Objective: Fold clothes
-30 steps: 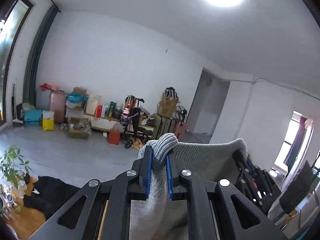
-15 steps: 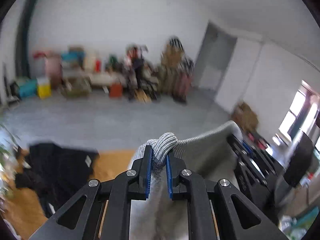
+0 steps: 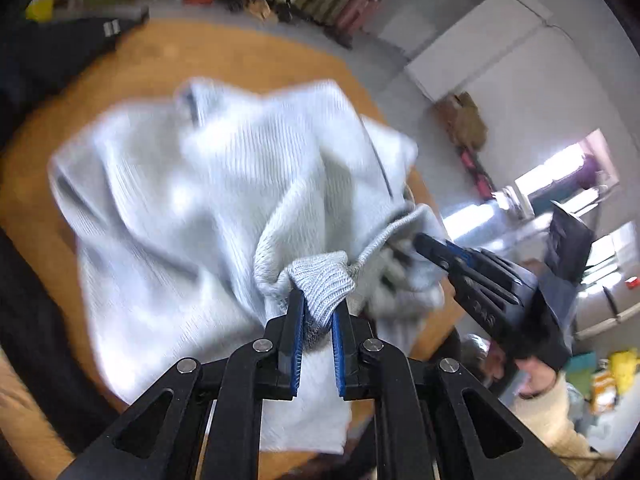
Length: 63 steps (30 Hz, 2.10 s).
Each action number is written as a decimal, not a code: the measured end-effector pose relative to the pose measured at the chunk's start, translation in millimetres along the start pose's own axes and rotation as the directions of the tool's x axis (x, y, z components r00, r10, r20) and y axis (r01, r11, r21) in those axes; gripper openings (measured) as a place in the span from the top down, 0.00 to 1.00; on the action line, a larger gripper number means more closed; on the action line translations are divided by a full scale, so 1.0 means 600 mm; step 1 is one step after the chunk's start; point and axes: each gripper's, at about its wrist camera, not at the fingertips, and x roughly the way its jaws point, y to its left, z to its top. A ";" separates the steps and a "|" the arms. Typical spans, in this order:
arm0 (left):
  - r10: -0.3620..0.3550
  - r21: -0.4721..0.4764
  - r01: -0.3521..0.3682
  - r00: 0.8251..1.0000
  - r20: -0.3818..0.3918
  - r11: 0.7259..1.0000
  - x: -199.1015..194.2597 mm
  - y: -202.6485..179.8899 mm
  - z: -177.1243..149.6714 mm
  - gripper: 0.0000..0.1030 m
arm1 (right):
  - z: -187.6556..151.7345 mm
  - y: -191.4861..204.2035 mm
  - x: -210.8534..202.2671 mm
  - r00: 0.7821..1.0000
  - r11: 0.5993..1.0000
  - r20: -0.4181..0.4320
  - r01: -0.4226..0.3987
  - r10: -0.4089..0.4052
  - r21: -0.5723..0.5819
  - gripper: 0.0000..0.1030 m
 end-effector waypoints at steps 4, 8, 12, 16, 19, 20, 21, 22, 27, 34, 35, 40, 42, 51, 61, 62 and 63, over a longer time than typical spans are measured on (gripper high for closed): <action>-0.098 -0.100 0.096 0.995 -0.011 0.990 0.020 0.030 -0.034 0.81 | -0.061 -0.048 0.024 0.991 0.986 -0.077 -0.094 0.105 0.135 0.91; -0.145 -0.141 0.146 0.989 0.017 0.979 -0.033 0.058 -0.028 0.43 | -0.098 -0.049 -0.006 0.988 0.987 -0.083 -0.118 0.127 0.105 0.79; 0.059 -0.137 -0.034 0.982 0.177 0.990 -0.173 0.099 -0.021 0.29 | -0.082 -0.072 -0.053 0.992 0.990 -0.025 -0.120 0.122 0.081 0.57; 0.346 -0.320 -0.286 0.926 0.151 0.903 -0.244 0.184 -0.010 0.27 | -0.061 -0.058 -0.080 0.996 0.994 0.023 -0.082 0.081 0.066 0.49; 0.480 -0.391 -0.443 0.877 -0.003 0.807 -0.225 0.245 -0.016 0.27 | -0.057 -0.026 -0.074 0.996 0.994 0.021 -0.085 0.084 0.067 0.48; 0.505 -0.388 -0.482 0.862 -0.049 0.786 -0.211 0.253 -0.019 0.27 | -0.058 -0.023 -0.069 0.996 0.993 0.013 -0.090 0.089 0.070 0.48; 0.511 -0.377 -0.501 0.856 -0.079 0.779 -0.197 0.255 -0.021 0.27 | -0.060 -0.018 -0.071 0.996 0.993 0.007 -0.093 0.093 0.074 0.48; 0.510 -0.353 -0.515 0.853 -0.114 0.782 -0.178 0.256 -0.026 0.27 | -0.065 -0.011 -0.065 0.995 0.992 0.002 -0.095 0.095 0.081 0.48; 0.510 -0.243 -0.539 0.842 -0.175 0.807 -0.120 0.232 -0.035 0.45 | -0.085 0.024 -0.058 0.992 0.990 -0.025 -0.123 0.125 0.064 0.49; 0.509 -0.270 -0.529 0.848 -0.147 0.804 -0.134 0.248 -0.036 0.95 | -0.090 0.010 -0.074 0.995 0.992 -0.008 -0.099 0.100 0.082 0.46; 0.506 -0.293 -0.523 0.852 -0.137 0.800 -0.152 0.260 -0.035 0.95 | -0.091 0.007 -0.077 0.996 0.992 -0.003 -0.093 0.093 0.087 0.46; 0.768 -0.580 -0.633 0.641 -0.021 0.513 -0.399 0.374 -0.047 0.95 | -0.095 -0.013 -0.093 0.998 0.992 0.006 -0.067 0.067 0.109 0.46; 0.868 -0.639 -0.670 0.496 -0.006 0.378 -0.495 0.388 -0.061 0.95 | -0.096 -0.022 -0.100 0.999 0.992 0.008 -0.052 0.051 0.113 0.46; 0.965 -0.695 -0.705 0.257 -0.060 0.144 -0.632 0.391 -0.086 0.28 | -0.103 -0.034 -0.100 0.999 0.991 -0.002 -0.040 0.041 0.127 0.46; 0.480 -0.145 -0.472 0.877 0.021 0.869 -0.232 0.120 -0.074 0.28 | -0.113 -0.050 -0.100 0.998 0.985 -0.004 -0.069 0.070 0.156 0.45; 0.394 -0.118 -0.393 0.919 -0.022 0.912 -0.189 0.095 -0.080 0.28 | -0.114 -0.053 -0.102 0.998 0.985 -0.002 -0.068 0.069 0.156 0.44; 0.304 -0.095 -0.309 0.950 -0.068 0.946 -0.145 0.070 -0.086 0.28 | -0.116 -0.055 -0.104 0.998 0.986 -0.002 -0.065 0.066 0.153 0.43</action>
